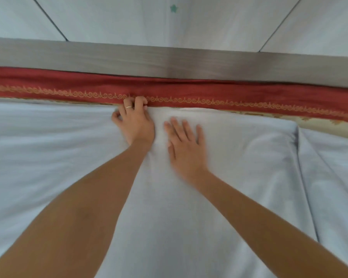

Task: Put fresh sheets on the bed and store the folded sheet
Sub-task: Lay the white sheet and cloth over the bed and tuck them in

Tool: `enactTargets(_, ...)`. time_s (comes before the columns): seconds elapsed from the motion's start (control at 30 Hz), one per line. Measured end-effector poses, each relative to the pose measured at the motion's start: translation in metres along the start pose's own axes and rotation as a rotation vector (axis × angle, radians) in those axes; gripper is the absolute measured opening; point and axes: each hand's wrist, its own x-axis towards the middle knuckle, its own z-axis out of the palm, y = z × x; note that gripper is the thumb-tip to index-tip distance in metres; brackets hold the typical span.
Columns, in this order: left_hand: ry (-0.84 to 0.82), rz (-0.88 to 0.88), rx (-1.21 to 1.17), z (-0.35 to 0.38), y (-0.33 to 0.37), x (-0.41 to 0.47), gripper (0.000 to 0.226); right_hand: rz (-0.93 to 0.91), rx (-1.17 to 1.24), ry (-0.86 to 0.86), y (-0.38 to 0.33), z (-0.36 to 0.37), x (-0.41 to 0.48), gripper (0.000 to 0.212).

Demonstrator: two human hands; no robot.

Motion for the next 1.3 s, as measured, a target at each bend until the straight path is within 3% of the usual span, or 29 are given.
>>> enactTargets(0.17,-0.023,-0.040,-0.194,-0.005,0.003,0.001,0.028,0.370,-0.027,0.084,-0.015,0.015,0.037,0.057)
enactTargets(0.27,-0.102,0.028,-0.321,-0.031,-0.007,-0.009,0.041,0.349,-0.036,0.087,-0.019,0.017,0.036,0.059)
enactTargets(0.33,-0.110,0.063,-0.203,-0.052,-0.036,-0.027,0.047,0.360,-0.017,0.068,-0.024,0.018,0.037,0.060)
enactTargets(0.4,-0.095,-0.106,-0.049,-0.068,-0.072,-0.041,0.056,0.364,-0.034,0.062,-0.021,0.016,0.038,0.062)
enactTargets(0.5,-0.194,-0.550,0.111,-0.082,-0.128,-0.027,0.080,0.375,-0.033,0.047,-0.021,0.012,0.037,0.063)
enactTargets(0.57,-0.253,-0.616,0.187,-0.081,-0.150,-0.001,0.085,0.373,-0.036,0.047,-0.024,0.012,0.037,0.062)
enactTargets(0.73,-0.247,-0.602,0.306,-0.067,-0.158,0.064,0.074,0.368,-0.039,0.060,-0.025,0.015,0.040,0.065)
enactTargets(0.93,-0.283,-0.331,0.380,-0.068,-0.174,0.088,0.068,0.375,-0.035,0.073,-0.026,0.014,0.041,0.064)
enactTargets(1.03,-0.258,-0.275,0.272,-0.078,-0.173,0.089,0.065,0.373,-0.039,0.054,-0.027,0.013,0.043,0.064)
enactTargets(1.13,-0.168,-0.137,0.054,-0.100,-0.158,0.024,0.062,0.372,-0.049,0.043,-0.028,0.014,0.043,0.065)
enactTargets(1.3,-0.342,-0.035,0.223,-0.089,-0.118,-0.124,0.066,0.377,-0.048,0.051,-0.023,0.015,0.042,0.066)
